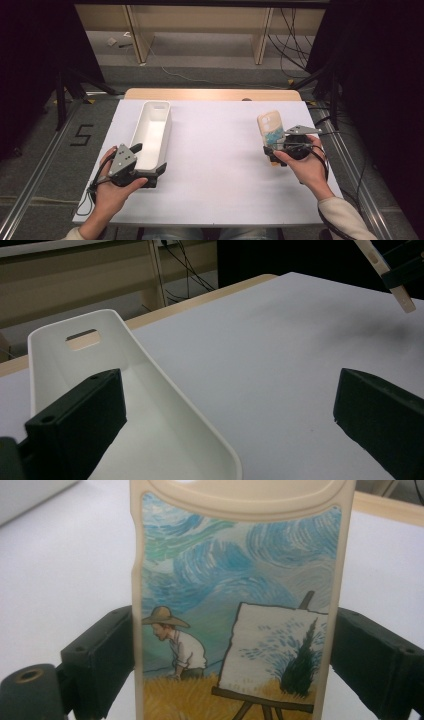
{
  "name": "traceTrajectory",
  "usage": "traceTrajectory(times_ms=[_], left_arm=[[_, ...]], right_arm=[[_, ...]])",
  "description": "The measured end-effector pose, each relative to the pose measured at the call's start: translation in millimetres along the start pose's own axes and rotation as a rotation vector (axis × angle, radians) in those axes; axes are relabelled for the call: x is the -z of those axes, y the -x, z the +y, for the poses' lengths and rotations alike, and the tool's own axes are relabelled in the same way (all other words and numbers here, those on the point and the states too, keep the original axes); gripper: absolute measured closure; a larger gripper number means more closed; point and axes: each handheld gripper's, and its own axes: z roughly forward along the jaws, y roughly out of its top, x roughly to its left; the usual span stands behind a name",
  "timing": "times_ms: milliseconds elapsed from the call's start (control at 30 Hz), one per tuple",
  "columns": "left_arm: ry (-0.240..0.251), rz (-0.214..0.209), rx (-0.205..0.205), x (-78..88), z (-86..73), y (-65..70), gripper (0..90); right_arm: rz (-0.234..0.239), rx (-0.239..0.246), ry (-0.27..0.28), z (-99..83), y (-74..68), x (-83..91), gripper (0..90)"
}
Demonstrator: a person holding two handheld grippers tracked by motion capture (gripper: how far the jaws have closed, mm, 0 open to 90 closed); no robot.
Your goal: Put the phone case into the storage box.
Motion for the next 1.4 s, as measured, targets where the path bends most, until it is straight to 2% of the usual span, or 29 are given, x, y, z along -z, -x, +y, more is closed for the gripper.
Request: traceTrajectory(times_ms=[267,633,833,1000,1400], left_arm=[[-0.001,-0.002,0.000,-0.2,0.0,0.3,0.1],[-0.002,0.000,0.000,-1.7,0.2,0.5,0.3],[0.004,0.013,-0.009,-1.8,3.4,-0.5,0.4],[0.018,0.024,-0.009,-3.0,9.0,-1.2,0.5],[0.032,-0.011,-0.028,-21.9,30.8,11.1,1.6]], right_arm=[[0.019,0.037,0.078,-0.5,-7.1,-2.4,11.0],[0.053,0.038,0.131,-1.8,-13.0,-3.0,11.0],[0.069,0.061,0.158,-0.8,-19.1,-3.6,11.0],[0.078,0.080,0.184,0.9,-24.4,-4.6,11.0],[0.102,0.108,0.211,11.6,-43.8,-12.6,11.0]])
